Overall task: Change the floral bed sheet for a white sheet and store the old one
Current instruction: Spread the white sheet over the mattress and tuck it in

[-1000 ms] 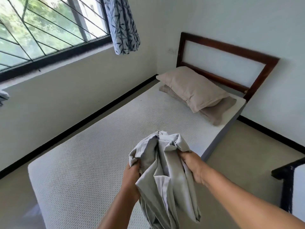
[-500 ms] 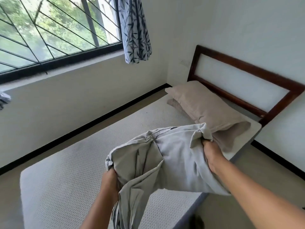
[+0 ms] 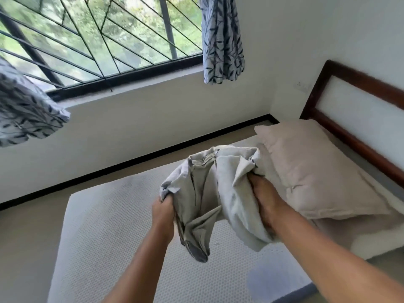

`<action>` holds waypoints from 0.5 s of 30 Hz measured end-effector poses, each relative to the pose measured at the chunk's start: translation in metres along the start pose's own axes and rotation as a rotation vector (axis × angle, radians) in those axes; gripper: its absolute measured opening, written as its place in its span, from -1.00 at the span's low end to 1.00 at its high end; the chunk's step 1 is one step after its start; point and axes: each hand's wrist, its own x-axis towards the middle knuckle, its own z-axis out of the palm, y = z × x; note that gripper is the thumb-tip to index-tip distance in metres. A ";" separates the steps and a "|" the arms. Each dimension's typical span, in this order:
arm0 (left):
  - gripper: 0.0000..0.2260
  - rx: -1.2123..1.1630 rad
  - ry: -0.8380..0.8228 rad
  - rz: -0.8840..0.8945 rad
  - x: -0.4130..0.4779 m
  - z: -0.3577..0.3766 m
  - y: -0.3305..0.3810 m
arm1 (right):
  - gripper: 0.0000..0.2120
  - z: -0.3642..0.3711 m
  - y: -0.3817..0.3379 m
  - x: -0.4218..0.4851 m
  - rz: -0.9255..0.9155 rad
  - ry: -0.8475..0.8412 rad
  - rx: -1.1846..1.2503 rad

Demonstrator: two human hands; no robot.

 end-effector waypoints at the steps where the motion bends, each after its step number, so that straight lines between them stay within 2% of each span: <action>1: -0.82 0.042 -0.016 0.022 -0.005 0.014 0.005 | -0.72 0.000 -0.002 0.000 0.030 -0.049 0.031; 4: -0.61 0.032 -0.124 0.022 -0.028 0.048 0.016 | -0.75 -0.009 0.005 0.008 0.077 -0.214 -0.045; 6: -0.59 -0.027 -0.323 -0.049 -0.046 0.061 0.014 | -0.74 -0.012 0.020 0.007 0.113 -0.265 -0.149; 9: -0.54 0.071 -0.488 -0.131 -0.068 0.074 -0.014 | -0.74 -0.017 0.044 0.005 0.179 -0.311 -0.308; 11: -0.53 0.191 -0.479 -0.101 -0.078 0.076 -0.036 | -0.72 -0.024 0.061 0.008 0.250 -0.338 -0.358; 15: -0.88 0.370 -0.127 -0.072 -0.078 0.068 -0.072 | -0.64 -0.036 0.085 0.011 0.301 -0.356 -0.466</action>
